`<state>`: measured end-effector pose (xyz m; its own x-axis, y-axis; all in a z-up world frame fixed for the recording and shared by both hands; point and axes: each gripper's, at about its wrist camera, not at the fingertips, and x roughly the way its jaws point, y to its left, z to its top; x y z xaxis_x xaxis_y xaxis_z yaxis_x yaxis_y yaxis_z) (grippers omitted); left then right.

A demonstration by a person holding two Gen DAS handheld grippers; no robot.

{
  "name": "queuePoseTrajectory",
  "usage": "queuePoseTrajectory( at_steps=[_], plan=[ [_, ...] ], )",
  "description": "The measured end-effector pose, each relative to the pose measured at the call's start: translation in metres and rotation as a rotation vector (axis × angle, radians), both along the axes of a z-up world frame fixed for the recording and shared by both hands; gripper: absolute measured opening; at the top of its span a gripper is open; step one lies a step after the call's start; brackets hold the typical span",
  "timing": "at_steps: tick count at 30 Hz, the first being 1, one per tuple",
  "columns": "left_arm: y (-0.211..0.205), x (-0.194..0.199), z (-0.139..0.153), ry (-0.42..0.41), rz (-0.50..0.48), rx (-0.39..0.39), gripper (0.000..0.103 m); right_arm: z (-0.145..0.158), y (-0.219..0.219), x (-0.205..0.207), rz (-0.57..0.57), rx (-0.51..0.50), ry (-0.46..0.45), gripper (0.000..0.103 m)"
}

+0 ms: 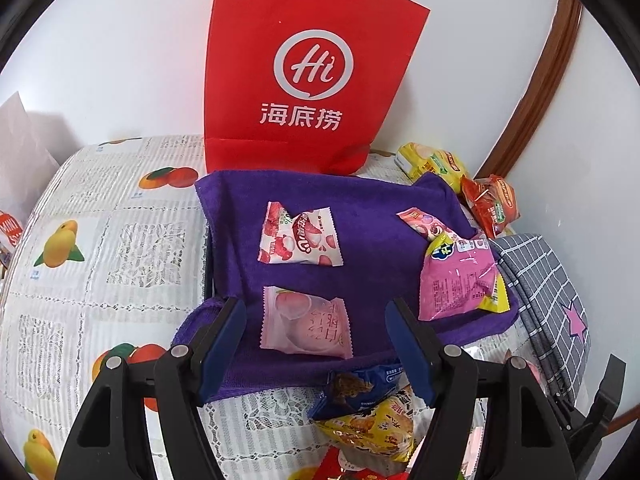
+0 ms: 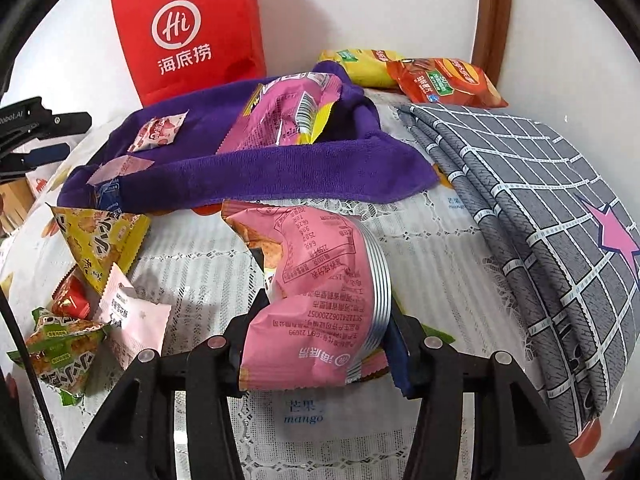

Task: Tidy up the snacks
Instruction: 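Lift the pink tin packet with the right tool while the left tool grasps a dark blue packet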

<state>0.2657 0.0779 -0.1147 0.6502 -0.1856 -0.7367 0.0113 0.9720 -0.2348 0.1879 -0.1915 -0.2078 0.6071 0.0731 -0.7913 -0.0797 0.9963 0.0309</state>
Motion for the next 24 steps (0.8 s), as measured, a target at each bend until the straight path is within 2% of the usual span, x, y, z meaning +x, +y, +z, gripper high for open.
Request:
queuePoseTrajectory(
  at_steps=[10, 20, 24],
  plan=[
    [-0.005, 0.000, -0.002, 0.001, -0.006, 0.014, 0.070, 0.000, 0.000, 0.000, 0.001, -0.002, 0.000, 0.050],
    [-0.010, -0.004, -0.008, 0.034, -0.041, -0.047, 0.070, 0.000, 0.000, 0.001, 0.003, 0.004, 0.004, 0.052],
    [-0.019, -0.010, -0.015, 0.057, -0.045, -0.007, 0.070, 0.000, -0.001, 0.000, 0.002, 0.009, 0.004, 0.052]
  ],
)
